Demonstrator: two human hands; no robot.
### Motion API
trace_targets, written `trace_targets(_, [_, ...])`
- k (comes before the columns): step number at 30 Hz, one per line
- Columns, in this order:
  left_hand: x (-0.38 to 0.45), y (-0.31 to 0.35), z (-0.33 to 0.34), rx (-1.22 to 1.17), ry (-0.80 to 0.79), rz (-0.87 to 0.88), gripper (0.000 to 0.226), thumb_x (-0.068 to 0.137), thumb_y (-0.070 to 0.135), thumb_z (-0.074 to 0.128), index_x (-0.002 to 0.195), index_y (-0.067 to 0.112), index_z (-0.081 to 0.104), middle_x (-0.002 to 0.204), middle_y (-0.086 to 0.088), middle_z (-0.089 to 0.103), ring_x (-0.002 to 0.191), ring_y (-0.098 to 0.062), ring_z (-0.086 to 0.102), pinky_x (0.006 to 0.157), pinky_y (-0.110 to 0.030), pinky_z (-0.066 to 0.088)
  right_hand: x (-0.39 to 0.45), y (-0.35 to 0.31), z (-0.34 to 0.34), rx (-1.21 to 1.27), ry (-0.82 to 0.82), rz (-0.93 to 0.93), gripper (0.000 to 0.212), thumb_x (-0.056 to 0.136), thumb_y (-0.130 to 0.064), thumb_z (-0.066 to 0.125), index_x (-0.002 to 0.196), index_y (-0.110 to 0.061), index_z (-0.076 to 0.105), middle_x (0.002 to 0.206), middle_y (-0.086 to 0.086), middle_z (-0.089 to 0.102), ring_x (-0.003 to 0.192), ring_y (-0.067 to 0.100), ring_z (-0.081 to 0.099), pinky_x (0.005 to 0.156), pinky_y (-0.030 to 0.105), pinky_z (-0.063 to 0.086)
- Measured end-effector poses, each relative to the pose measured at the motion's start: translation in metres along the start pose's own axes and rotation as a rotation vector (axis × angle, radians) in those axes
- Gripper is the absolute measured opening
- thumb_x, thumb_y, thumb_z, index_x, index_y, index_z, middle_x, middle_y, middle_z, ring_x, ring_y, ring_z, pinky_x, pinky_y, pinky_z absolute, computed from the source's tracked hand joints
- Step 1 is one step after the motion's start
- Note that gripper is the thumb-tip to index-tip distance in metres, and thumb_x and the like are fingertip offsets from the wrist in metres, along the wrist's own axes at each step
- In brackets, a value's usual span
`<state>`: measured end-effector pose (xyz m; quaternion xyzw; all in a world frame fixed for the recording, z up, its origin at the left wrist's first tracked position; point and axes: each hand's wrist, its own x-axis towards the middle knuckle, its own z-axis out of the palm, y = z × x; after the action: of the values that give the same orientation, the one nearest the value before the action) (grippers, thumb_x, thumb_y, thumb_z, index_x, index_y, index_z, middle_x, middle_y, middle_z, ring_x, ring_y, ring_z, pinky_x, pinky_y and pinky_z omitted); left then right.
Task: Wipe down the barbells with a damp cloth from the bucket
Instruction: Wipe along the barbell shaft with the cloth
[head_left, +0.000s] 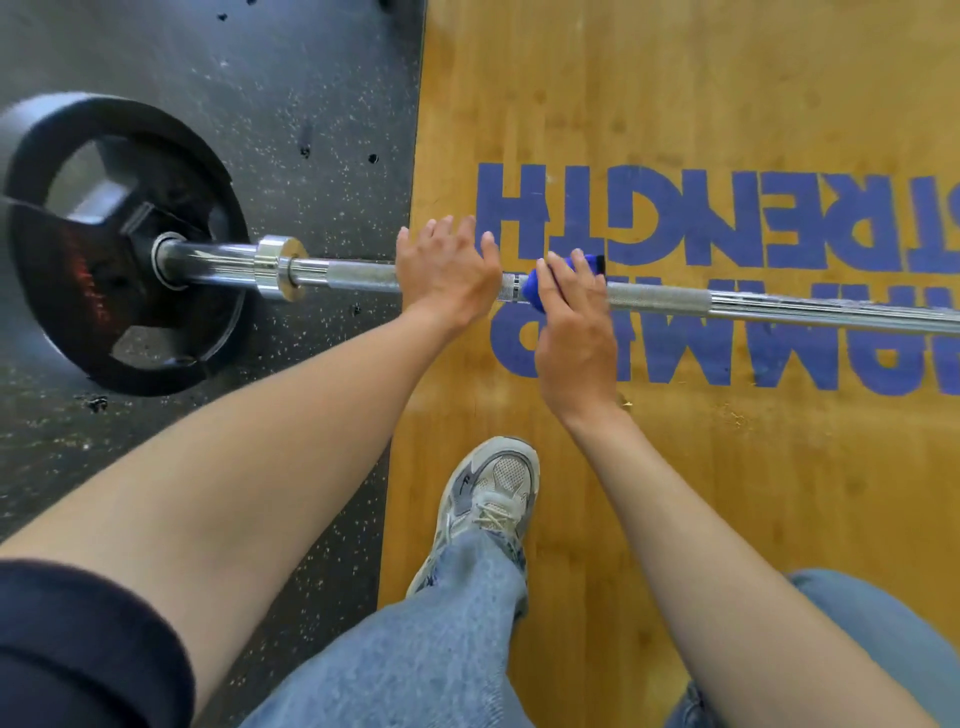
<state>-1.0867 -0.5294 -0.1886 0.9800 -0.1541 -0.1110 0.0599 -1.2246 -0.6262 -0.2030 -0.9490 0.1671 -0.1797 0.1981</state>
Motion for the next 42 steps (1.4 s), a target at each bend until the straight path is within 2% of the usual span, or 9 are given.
trace_targets(2, [0.012, 0.003, -0.005, -0.005, -0.033, -0.011, 0.056, 0.104, 0.047, 0.023, 0.147, 0.022, 0.050, 0.148, -0.002, 0.054, 0.140, -0.022, 0.044, 0.119, -0.048, 0.019, 0.006, 0.025, -0.008, -0.038, 0.007, -0.042, 0.054, 0.094, 0.002, 0.036, 0.144, -0.004, 0.053, 0.150, 0.011, 0.051, 0.146, 0.033, 0.038, 0.122, 0.048, 0.029])
trace_targets(7, [0.040, 0.011, -0.011, -0.006, -0.061, -0.021, 0.057, 0.104, 0.048, 0.024, 0.149, 0.021, 0.047, 0.149, -0.006, 0.053, 0.139, -0.025, 0.045, 0.117, -0.046, 0.024, 0.028, 0.016, 0.001, -0.003, 0.139, 0.251, 0.051, 0.092, 0.010, 0.047, 0.142, 0.002, 0.054, 0.149, 0.015, 0.051, 0.146, 0.038, 0.036, 0.119, 0.054, 0.032])
trace_targets(12, [0.069, 0.013, -0.011, -0.015, -0.048, 0.007, 0.061, 0.104, 0.051, 0.021, 0.155, 0.021, 0.038, 0.161, -0.003, 0.039, 0.152, -0.020, 0.026, 0.124, -0.046, 0.012, 0.049, 0.011, 0.015, -0.019, 0.015, -0.123, 0.058, 0.092, 0.010, 0.042, 0.147, -0.006, 0.051, 0.155, 0.009, 0.046, 0.148, 0.031, 0.035, 0.121, 0.048, 0.031])
trace_targets(17, [0.093, 0.017, -0.011, -0.048, 0.017, 0.055, 0.064, 0.103, 0.053, 0.023, 0.158, 0.022, 0.033, 0.169, -0.002, 0.022, 0.157, -0.019, 0.009, 0.127, -0.046, 0.004, 0.072, 0.003, 0.022, 0.005, 0.180, 0.269, 0.050, 0.091, 0.012, 0.048, 0.139, 0.000, 0.058, 0.148, 0.013, 0.053, 0.146, 0.037, 0.037, 0.118, 0.053, 0.034])
trace_targets(22, [0.108, 0.021, -0.018, -0.028, 0.100, 0.081, 0.066, 0.103, 0.053, 0.026, 0.162, 0.025, 0.021, 0.172, 0.003, 0.006, 0.158, -0.016, -0.002, 0.128, -0.045, -0.001, 0.097, 0.015, 0.026, -0.053, 0.046, -0.060, 0.052, 0.091, 0.009, 0.048, 0.139, -0.005, 0.059, 0.146, 0.009, 0.055, 0.143, 0.031, 0.043, 0.122, 0.047, 0.029])
trace_targets(27, [0.131, 0.027, -0.023, -0.041, 0.051, 0.072, 0.067, 0.102, 0.054, 0.026, 0.163, 0.027, 0.014, 0.172, 0.004, 0.004, 0.158, -0.016, -0.004, 0.128, -0.046, -0.001, 0.115, 0.021, 0.026, -0.039, 0.122, 0.198, 0.047, 0.089, 0.011, 0.057, 0.134, -0.003, 0.062, 0.146, 0.012, 0.056, 0.144, 0.033, 0.042, 0.123, 0.049, 0.025])
trace_targets(32, [0.157, 0.032, -0.029, -0.029, -0.052, 0.041, 0.069, 0.103, 0.056, 0.025, 0.163, 0.026, 0.012, 0.172, 0.003, 0.004, 0.158, -0.017, -0.003, 0.127, -0.047, -0.001, 0.137, 0.040, 0.023, -0.099, -0.068, -0.248, 0.060, 0.090, 0.009, 0.037, 0.147, -0.005, 0.050, 0.154, 0.009, 0.047, 0.147, 0.029, 0.037, 0.123, 0.048, 0.027])
trace_targets(37, [0.184, 0.037, -0.032, -0.015, -0.093, 0.035, 0.072, 0.101, 0.058, 0.024, 0.164, 0.025, 0.010, 0.172, 0.003, 0.001, 0.158, -0.017, -0.005, 0.127, -0.048, -0.002, 0.142, 0.045, 0.024, -0.069, 0.112, 0.159, 0.053, 0.094, 0.005, 0.038, 0.144, -0.003, 0.053, 0.153, 0.011, 0.048, 0.148, 0.031, 0.034, 0.124, 0.050, 0.021])
trace_targets(42, [0.208, 0.044, -0.035, -0.039, -0.067, 0.030, 0.073, 0.101, 0.056, 0.028, 0.164, 0.023, 0.011, 0.172, 0.001, 0.003, 0.158, -0.018, -0.003, 0.127, -0.047, -0.002, 0.175, 0.052, 0.028, -0.027, -0.069, -0.219, 0.060, 0.090, 0.017, 0.051, 0.146, -0.004, 0.051, 0.154, 0.008, 0.047, 0.148, 0.029, 0.036, 0.123, 0.049, 0.026])
